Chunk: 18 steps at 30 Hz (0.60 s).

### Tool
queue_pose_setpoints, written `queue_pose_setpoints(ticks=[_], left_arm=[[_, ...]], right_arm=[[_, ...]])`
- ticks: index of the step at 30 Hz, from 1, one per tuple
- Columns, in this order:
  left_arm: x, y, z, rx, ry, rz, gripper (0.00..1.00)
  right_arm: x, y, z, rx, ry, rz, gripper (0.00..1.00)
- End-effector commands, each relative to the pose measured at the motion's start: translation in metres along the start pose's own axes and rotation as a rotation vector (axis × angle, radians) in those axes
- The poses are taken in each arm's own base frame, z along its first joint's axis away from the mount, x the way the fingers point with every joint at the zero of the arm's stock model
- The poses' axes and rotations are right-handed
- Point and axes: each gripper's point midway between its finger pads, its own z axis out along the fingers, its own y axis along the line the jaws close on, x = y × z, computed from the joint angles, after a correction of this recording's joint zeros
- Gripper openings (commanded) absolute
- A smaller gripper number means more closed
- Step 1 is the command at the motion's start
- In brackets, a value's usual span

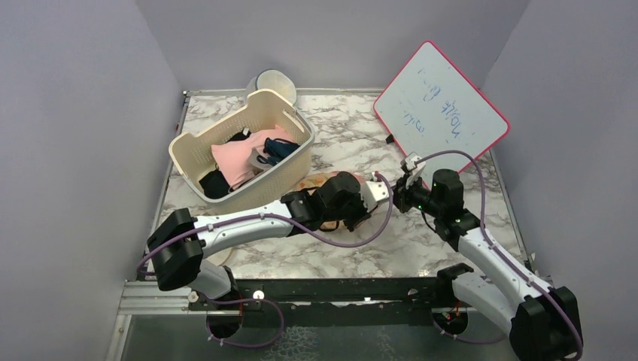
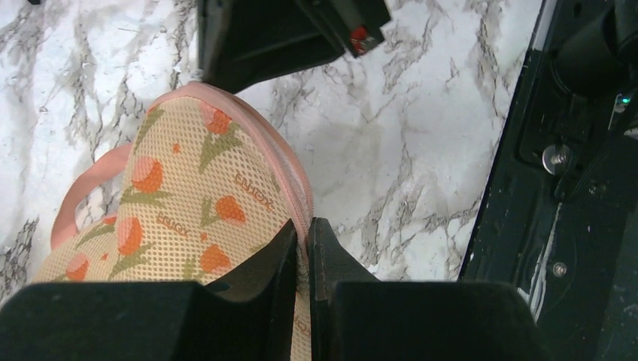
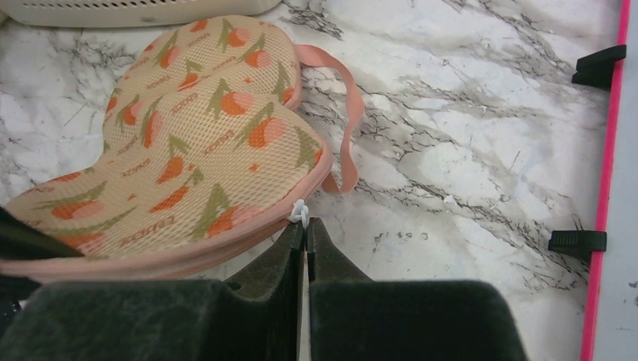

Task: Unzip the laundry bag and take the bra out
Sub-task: Unzip the laundry bag at the center of the board.

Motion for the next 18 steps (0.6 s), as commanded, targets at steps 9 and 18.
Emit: queue_pose_setpoints(ticks=[9,18], left_arm=[[0.061,-0.042,0.004,0.162,0.082,-0.015,0.01],[0.028,-0.039,0.012,0.124,0.052,-0.114,0.62]], right_arm=[[-0.017,-0.003,0.029,-0.063,-0.145,-0.091,0.01],[-0.012,0.021,0.009,-0.140,-0.166,-0.081,0.01]])
